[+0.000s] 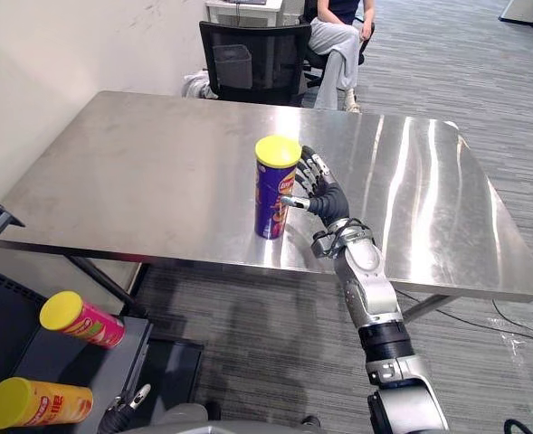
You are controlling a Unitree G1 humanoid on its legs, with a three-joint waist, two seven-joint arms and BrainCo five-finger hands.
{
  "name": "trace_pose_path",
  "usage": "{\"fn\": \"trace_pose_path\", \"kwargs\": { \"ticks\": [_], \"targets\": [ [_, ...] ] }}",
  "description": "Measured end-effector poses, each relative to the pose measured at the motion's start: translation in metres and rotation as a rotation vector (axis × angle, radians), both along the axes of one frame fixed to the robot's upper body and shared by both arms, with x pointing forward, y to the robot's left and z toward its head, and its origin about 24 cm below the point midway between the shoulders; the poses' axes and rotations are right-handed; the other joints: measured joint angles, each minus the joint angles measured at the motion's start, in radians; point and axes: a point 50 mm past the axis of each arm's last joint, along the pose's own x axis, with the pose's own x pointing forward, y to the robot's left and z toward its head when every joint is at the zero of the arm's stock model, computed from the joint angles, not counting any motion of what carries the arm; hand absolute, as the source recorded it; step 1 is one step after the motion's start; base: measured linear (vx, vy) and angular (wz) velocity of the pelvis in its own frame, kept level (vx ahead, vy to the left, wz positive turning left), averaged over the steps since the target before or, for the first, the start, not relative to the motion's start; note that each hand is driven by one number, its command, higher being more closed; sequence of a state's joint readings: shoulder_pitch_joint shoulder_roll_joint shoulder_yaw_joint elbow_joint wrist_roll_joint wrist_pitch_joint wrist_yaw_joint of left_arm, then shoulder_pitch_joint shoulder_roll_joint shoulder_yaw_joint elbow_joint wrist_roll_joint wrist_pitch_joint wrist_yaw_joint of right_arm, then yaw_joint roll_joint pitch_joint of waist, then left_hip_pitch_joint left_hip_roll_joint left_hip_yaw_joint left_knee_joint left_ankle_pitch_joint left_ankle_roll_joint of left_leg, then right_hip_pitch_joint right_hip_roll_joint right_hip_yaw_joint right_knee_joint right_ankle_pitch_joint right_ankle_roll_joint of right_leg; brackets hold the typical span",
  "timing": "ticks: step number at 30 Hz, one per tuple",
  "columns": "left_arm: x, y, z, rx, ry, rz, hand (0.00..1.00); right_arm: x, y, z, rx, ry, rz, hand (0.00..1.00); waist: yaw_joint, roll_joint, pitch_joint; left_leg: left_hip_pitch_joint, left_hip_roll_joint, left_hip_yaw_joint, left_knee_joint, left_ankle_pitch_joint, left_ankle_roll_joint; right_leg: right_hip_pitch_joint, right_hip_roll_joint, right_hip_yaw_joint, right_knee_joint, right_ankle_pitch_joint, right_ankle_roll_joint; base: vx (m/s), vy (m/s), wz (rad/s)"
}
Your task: Put the gum and the chips on the shelf.
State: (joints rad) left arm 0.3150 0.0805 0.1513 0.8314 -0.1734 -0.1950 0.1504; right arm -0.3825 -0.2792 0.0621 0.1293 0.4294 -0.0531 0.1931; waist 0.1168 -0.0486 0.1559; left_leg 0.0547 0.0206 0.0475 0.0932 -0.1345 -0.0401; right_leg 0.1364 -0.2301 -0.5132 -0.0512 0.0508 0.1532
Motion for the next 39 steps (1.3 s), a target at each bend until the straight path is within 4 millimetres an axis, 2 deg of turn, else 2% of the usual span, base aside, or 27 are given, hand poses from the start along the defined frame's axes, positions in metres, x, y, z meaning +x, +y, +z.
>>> {"fn": "trace_pose_path", "kwargs": {
  "ticks": [3,7,10,18,19,21,25,39],
  "targets": [
    [-0.001,0.0,0.0,-0.001,0.002,0.001,0.0,0.003,0.008,0.006,-0.014,-0.018,0.029,0.0,0.005,0.0,0.0,-0.001,0.0,-0.001,0.004,0.0,0.0,0.001,0.0,0.0,0.0,0.0,0.0,0.0,0.0,0.0],
    [0.001,-0.002,0.0,-0.003,-0.003,-0.009,0.0,0.008,0.004,0.012,-0.069,-0.031,0.003,0.0,0.025,0.0,0.0,-0.003,-0.001,-0.008,0.008,0.0,0.0,0.004,-0.002,-0.006,0.003,0.0,0.0,0.0,0.004,0.03],
    [0.002,-0.003,0.0,-0.005,-0.003,-0.017,0.0,0.017,0.003,0.012,-0.072,-0.011,-0.023,0.0,0.026,0.001,0.001,-0.016,-0.004,-0.027,0.016,0.004,0.001,0.005,-0.004,-0.025,0.007,-0.001,0.0,-0.02,0.002,0.17],
    [0.003,-0.005,0.0,-0.008,-0.004,-0.031,0.0,0.029,0.002,0.014,-0.083,0.01,-0.042,0.0,0.052,0.007,0.016,-0.019,-0.008,-0.047,0.006,0.025,0.004,0.007,-0.011,-0.046,0.021,-0.002,-0.002,-0.02,0.006,0.1],
    [0.003,-0.005,0.0,-0.009,-0.004,-0.032,0.0,0.029,0.002,0.014,-0.087,0.011,-0.04,1.0,0.052,0.005,0.018,-0.019,-0.01,-0.053,-0.002,0.032,0.003,0.007,-0.011,-0.051,0.022,-0.002,-0.002,-0.03,-0.001,0.14],
    [0.003,-0.005,0.0,-0.009,-0.004,-0.032,0.0,0.029,0.002,0.013,-0.108,0.013,-0.043,1.0,0.052,0.003,0.02,-0.016,-0.011,-0.055,-0.013,0.041,0.001,0.007,-0.012,-0.055,0.022,-0.002,-0.002,-0.02,-0.001,0.09],
    [0.004,-0.006,0.0,-0.01,-0.005,-0.039,0.0,0.032,0.001,-0.002,-0.138,0.089,-0.047,1.0,0.051,0.003,0.022,-0.005,-0.011,-0.055,-0.044,0.062,-0.003,0.005,-0.012,-0.056,0.022,-0.002,-0.002,-0.01,-0.001,0.01],
    [0.003,-0.005,0.0,-0.007,-0.003,-0.051,0.0,0.03,0.003,-0.001,-0.145,0.075,-0.005,1.0,0.048,0.0,0.025,0.024,-0.009,-0.028,-0.073,0.067,-0.007,0.004,-0.011,-0.03,0.019,-0.001,-0.001,0.01,0.003,-0.05]
  ]
}}
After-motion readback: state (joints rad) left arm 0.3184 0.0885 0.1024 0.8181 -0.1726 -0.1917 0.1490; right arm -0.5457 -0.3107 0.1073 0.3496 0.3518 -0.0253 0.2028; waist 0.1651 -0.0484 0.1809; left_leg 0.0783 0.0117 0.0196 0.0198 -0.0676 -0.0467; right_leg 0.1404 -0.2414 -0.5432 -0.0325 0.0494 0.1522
